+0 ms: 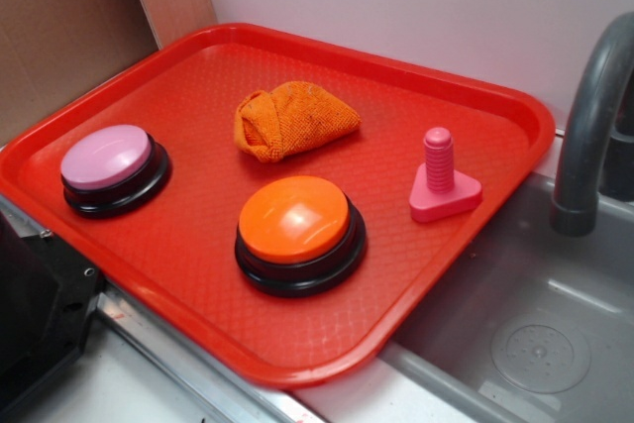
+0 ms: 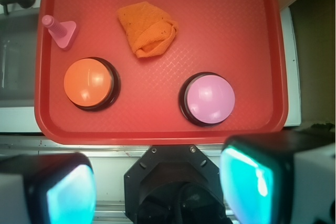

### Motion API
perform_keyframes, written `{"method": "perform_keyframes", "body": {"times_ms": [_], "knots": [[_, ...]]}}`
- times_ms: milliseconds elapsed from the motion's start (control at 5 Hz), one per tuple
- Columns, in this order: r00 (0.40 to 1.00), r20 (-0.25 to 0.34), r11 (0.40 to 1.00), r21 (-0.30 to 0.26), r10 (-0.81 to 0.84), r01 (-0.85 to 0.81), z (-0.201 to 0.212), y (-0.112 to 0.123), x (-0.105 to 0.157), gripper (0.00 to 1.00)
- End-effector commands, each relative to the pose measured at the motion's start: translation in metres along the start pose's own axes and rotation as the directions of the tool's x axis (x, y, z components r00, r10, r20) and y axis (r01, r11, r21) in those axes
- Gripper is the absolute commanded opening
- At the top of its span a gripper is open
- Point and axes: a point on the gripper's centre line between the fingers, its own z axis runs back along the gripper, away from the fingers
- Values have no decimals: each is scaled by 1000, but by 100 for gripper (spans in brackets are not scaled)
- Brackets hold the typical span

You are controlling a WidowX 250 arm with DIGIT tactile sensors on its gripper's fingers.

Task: Push the orange button.

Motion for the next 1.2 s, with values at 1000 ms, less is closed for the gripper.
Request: {"method": "perform_keyframes", "body": {"times_ms": [1000], "knots": [[640,7,638,-69,-768,767,-140,-126,58,100]]}}
